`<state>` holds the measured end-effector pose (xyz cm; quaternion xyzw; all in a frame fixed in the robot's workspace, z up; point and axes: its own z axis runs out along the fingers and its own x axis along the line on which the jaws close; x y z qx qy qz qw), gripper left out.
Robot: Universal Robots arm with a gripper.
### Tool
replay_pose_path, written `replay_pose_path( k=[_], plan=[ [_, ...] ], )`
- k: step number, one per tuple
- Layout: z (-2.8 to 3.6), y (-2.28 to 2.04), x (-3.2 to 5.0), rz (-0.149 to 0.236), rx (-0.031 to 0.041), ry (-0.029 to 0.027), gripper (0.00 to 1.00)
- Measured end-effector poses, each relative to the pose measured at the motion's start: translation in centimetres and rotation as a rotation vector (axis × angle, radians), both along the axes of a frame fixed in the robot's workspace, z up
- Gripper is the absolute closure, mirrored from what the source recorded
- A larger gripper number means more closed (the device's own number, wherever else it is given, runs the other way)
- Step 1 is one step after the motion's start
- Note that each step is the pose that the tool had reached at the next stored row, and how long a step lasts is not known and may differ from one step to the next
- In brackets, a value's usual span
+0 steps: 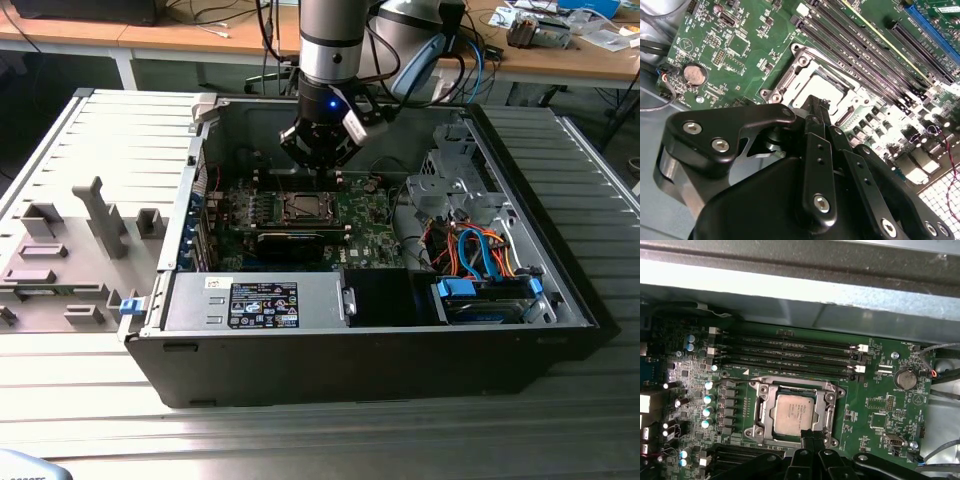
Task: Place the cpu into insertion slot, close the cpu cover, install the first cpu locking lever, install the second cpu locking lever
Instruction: 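Install the first cpu locking lever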
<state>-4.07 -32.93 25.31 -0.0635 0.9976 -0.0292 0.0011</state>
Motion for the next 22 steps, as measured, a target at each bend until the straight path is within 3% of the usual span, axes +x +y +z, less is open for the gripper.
replay_pose_path(
  k=[22],
  plan=[
    [0.00,0.00,0.00,0.042,0.0000,0.0000,0.89]
  ],
)
